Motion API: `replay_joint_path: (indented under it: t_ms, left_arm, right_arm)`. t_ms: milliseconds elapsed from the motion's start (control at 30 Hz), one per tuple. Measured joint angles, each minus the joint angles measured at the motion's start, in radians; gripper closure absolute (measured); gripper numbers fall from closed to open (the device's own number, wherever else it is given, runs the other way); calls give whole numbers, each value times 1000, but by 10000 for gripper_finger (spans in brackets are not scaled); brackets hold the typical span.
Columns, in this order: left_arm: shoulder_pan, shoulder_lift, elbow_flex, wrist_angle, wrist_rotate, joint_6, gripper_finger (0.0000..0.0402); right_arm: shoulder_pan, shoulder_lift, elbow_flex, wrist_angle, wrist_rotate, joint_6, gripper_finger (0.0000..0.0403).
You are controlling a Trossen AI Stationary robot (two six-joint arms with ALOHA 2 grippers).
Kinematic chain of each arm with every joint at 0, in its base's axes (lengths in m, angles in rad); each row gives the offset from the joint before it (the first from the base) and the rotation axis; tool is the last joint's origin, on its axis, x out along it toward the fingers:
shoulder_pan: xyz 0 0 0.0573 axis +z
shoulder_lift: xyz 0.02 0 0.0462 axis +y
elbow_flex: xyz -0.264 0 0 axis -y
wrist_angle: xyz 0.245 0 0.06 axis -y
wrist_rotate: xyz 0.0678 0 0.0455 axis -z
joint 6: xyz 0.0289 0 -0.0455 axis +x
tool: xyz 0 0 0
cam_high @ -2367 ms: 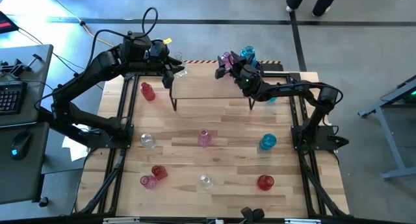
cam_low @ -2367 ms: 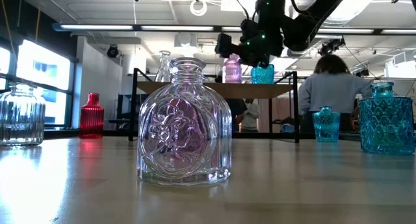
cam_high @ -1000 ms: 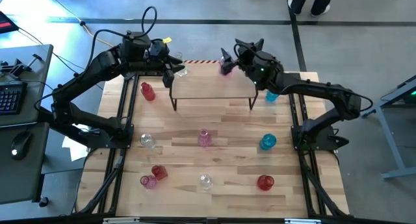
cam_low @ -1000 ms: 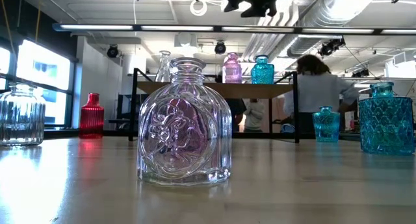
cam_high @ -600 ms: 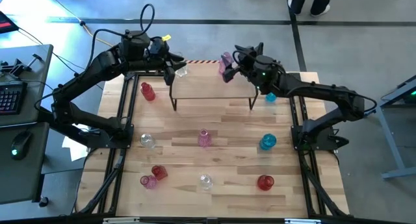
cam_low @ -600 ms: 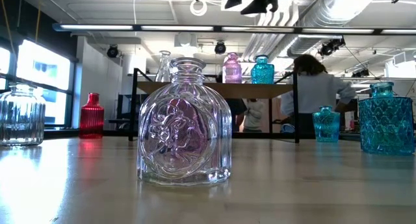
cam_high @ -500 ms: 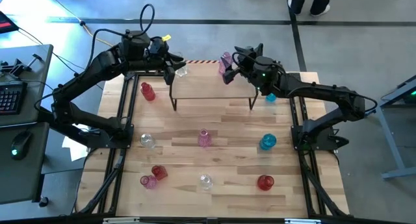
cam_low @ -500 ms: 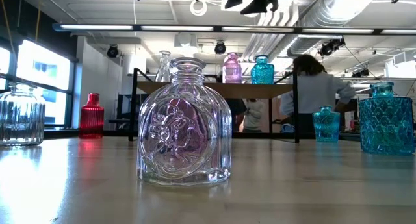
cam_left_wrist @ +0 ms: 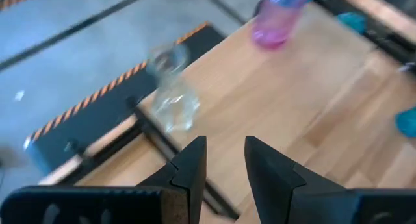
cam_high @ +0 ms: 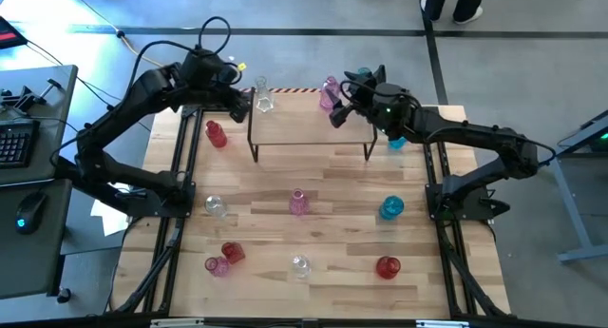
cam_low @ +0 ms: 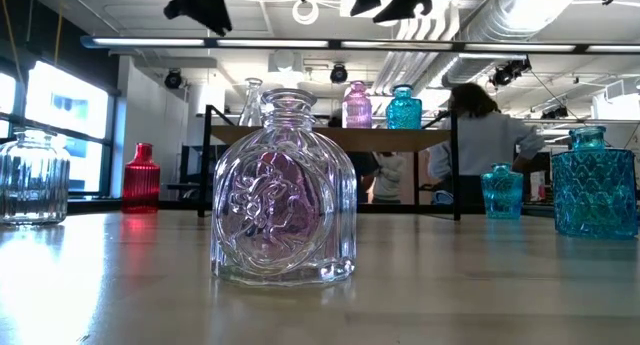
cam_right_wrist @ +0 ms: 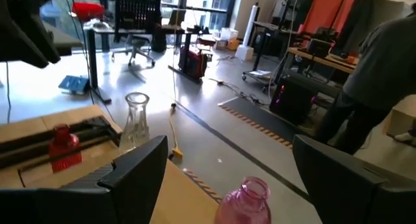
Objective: Sort vases onto shelf
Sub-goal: Put the top red vase on the shelf
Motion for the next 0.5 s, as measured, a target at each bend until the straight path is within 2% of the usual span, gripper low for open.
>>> replay_joint_path:
  t_ms: [500]
  left_arm:
    - [196, 53, -1, -216, -56, -58, 308]
  right_arm:
    - [-57, -1, 0, -93, -5, 3, 84]
